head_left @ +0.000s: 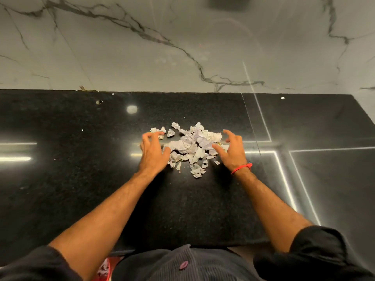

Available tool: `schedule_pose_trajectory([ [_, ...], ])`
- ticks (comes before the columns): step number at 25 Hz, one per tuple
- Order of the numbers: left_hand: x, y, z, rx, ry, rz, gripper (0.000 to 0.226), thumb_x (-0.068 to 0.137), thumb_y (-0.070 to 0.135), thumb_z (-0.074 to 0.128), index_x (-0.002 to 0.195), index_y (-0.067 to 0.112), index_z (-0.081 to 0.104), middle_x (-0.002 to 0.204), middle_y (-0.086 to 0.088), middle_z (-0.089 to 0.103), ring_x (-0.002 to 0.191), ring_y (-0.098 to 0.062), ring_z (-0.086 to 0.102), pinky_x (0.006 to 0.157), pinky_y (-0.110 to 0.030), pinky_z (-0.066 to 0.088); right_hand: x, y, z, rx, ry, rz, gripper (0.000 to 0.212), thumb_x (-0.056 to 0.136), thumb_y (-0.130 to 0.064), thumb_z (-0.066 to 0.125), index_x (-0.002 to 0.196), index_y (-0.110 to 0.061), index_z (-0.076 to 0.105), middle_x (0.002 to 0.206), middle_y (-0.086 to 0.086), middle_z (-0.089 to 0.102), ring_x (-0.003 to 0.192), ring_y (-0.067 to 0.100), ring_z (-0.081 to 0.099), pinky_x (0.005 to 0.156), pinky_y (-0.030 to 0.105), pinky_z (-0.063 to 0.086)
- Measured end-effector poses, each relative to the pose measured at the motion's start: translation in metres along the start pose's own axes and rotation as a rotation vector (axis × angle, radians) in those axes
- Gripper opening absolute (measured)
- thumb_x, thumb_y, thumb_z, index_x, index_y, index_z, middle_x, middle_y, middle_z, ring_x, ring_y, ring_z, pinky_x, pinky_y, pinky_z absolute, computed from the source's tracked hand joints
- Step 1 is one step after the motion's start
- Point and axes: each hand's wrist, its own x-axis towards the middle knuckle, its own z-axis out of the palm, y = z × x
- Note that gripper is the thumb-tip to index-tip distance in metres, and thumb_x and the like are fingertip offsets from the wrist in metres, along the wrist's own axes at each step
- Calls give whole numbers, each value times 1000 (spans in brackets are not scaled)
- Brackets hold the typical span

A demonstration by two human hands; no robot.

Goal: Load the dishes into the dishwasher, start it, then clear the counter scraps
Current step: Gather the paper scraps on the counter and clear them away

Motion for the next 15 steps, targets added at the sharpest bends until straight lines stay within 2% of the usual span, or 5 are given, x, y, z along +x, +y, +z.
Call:
schedule_pose_trajectory([
  [2, 27, 3, -1, 104, 19, 14, 52, 91, 21, 62, 140, 24, 45, 148, -7, 26, 133, -32, 33, 114, -55, 35, 20, 6, -10, -91, -12, 3, 58, 91, -32, 68, 142, -16, 46, 126, 11, 44, 117, 25, 49, 108, 34, 38],
  [4, 51, 9, -1, 216, -67, -28, 59, 96, 36, 60, 149, 26, 37, 161, -6, 15, 142, -35, 24, 116, -57, 28, 34, 8, -9, -205, -104, 9, 58, 92, -36, 64, 144, -19, 45, 131, 13, 43, 123, 31, 43, 109, 39, 36],
  [7, 57, 10, 12, 326, -154, -6, 54, 100, 44, 51, 150, 28, 39, 156, -4, 24, 135, -35, 30, 110, -49, 30, 39, 11, 0, -200, -246, -1, 61, 93, -43, 61, 146, -20, 42, 139, 11, 38, 128, 30, 36, 111, 39, 31],
  [12, 29, 20, 37, 205, -199, 14, 42, 105, 44, 41, 141, 26, 52, 146, 3, 36, 131, -25, 33, 110, -45, 26, 46, 14, -5, -24, -311, 12, 52, 99, -46, 50, 144, -20, 46, 132, 9, 46, 127, 25, 43, 112, 43, 36],
  [15, 17, 20, 32, 88, -216, -16, 47, 104, 51, 40, 143, 27, 49, 148, 5, 38, 138, -22, 32, 114, -41, 21, 39, 16, -4, -92, -405, -56, 56, 96, -53, 50, 144, -25, 45, 127, 6, 46, 127, 26, 41, 112, 34, 31],
])
